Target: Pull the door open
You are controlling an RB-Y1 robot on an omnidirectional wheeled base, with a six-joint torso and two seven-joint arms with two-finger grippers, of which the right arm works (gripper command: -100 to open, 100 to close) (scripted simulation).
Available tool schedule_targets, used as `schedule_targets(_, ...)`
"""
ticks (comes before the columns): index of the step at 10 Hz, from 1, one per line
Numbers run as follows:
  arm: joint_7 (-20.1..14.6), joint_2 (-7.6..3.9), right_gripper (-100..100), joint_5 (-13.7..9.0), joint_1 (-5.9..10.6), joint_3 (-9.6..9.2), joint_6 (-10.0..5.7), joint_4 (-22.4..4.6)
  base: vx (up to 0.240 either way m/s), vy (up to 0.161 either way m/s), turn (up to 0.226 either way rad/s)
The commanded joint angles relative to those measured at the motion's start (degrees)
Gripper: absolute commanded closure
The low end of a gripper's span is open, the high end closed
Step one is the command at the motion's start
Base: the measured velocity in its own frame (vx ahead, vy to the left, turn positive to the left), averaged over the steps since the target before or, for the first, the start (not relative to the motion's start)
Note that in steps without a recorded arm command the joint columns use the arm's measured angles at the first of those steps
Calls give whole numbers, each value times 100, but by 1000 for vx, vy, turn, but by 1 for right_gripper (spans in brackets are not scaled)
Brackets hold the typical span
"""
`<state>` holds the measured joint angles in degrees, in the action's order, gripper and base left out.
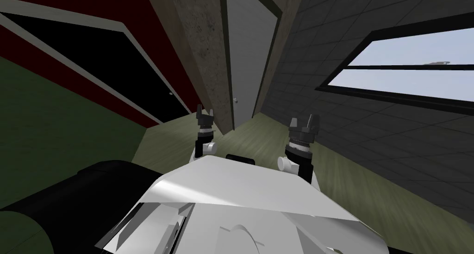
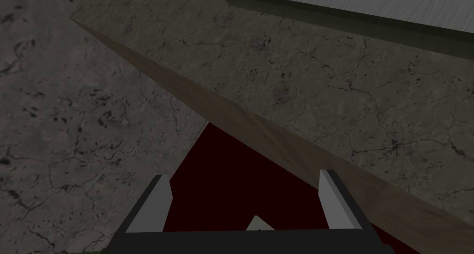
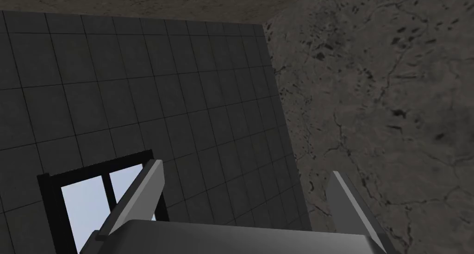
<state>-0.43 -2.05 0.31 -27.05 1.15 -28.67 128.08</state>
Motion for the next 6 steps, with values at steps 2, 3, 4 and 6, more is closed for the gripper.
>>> schedule_targets(2, 216, -74, -100, 153, 95, -11, 18, -230, 111, 11, 154)
schedule_targets(3, 324, -108, -100, 229, 143, -16, 27, -346, 123, -10, 120)
schedule_targets(4, 445, -145, -100, 315, 196, -22, 37, -474, 127, -14, 137)
schedule_targets(6, 663, -207, -100, 469, 292, -33, 56, -707, 130, 0, 133)
